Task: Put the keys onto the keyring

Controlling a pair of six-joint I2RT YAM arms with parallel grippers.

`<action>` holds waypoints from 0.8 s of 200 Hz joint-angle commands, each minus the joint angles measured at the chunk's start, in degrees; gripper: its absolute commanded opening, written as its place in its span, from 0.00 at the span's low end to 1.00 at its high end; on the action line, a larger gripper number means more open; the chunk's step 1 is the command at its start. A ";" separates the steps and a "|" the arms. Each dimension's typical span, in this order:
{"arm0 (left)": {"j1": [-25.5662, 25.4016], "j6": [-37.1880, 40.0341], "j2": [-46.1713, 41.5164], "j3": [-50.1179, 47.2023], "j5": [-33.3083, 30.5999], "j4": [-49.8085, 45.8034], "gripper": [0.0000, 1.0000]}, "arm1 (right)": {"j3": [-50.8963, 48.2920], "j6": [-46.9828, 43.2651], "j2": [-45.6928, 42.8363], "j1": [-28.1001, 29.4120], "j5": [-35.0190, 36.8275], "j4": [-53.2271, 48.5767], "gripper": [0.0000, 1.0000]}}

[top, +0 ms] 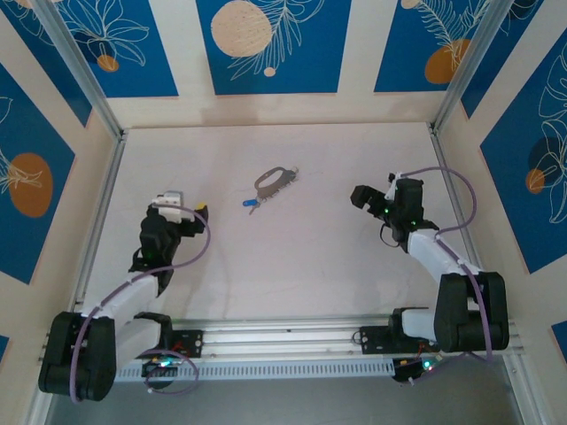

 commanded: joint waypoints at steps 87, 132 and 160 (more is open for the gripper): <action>6.59 3.19 16.73 0.84 8.71 14.63 1.00 | -11.24 -17.79 -2.72 -0.93 15.63 23.75 0.99; 7.95 2.82 25.37 2.19 14.33 21.14 1.00 | -13.52 -20.82 4.92 -0.01 10.38 35.84 0.99; 7.92 3.28 29.57 2.41 15.77 24.81 1.00 | -16.12 -20.37 11.39 -0.58 7.48 46.79 0.99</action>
